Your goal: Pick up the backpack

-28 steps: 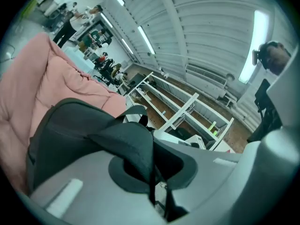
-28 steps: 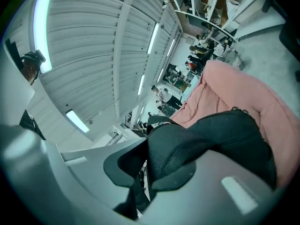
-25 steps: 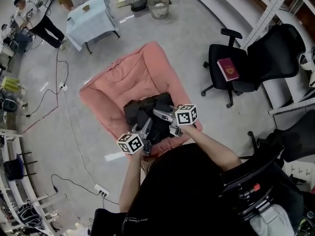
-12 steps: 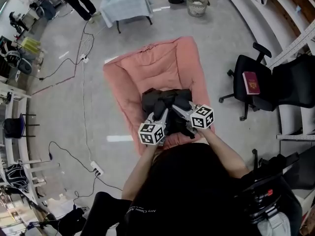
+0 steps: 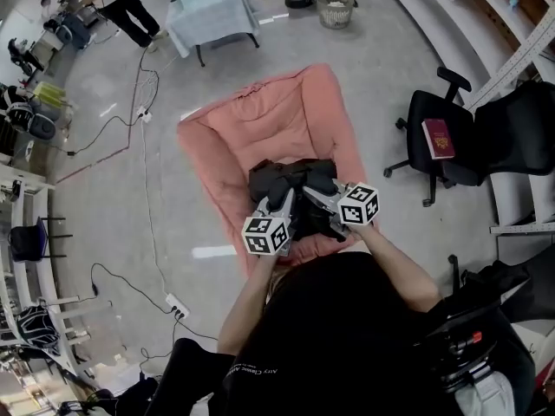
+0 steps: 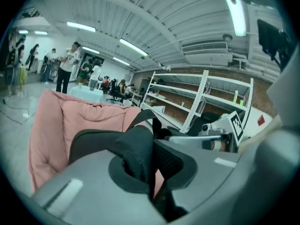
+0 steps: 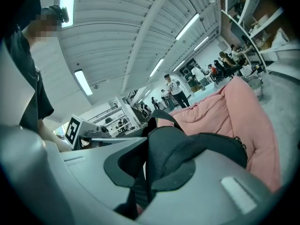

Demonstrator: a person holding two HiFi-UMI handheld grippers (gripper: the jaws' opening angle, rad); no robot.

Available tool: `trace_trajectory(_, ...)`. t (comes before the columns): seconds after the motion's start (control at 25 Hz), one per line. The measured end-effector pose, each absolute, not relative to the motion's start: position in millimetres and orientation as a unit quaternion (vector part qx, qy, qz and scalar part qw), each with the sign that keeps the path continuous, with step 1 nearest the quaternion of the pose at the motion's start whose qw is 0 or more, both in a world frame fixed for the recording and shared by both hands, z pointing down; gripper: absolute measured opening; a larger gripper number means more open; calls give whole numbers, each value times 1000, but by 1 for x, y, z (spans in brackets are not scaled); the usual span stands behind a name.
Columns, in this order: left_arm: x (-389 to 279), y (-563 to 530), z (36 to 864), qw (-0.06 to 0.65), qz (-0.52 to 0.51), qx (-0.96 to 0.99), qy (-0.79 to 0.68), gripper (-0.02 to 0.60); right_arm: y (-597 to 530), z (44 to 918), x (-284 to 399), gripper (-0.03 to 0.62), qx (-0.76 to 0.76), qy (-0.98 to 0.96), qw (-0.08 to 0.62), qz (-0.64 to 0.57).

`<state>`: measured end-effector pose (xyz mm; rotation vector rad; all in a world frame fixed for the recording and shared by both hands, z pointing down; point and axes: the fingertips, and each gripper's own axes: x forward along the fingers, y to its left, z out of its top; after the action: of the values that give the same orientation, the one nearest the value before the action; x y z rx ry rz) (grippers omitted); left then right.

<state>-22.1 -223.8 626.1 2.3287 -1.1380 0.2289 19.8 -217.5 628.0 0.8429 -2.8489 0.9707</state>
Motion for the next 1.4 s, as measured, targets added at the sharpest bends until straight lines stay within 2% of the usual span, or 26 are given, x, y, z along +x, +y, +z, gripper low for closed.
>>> trace_trajectory(0.16,-24,-233,600,294,62,853,-427,23,-231,600,10,51,273,-923,23,269)
trace_trajectory(0.32,-59,-253,564,249,40,858,-447,23,-236,549,-21,41,261,-949,40,172)
trace_trajectory(0.44,-74,-256,561,215,69,871,-437,23,-239,534,-38,38,280,-950,60,127)
trace_trajectory(0.52,-80,-248,587,241,111,859,-438,25,-231,558,-45,38,271,-949,103,120)
trace_trajectory(0.64,-91,-227,647,316,168,816,-455,23,-205,623,-59,39,225,-947,206,97)
trace_trajectory(0.72,-96,-216,668,307,194,807,-466,23,-197,642,-60,41,218,-944,236,77)
trace_trajectory(0.88,-91,-215,667,304,194,810,-463,23,-211,644,-57,41,227,-943,207,132)
trace_trajectory(1.16,-35,-208,645,323,178,840,-398,23,-220,651,-22,41,266,-932,172,174)
trace_trajectory(1.4,-46,-209,646,346,165,824,-417,23,-218,653,-22,29,264,-934,178,164)
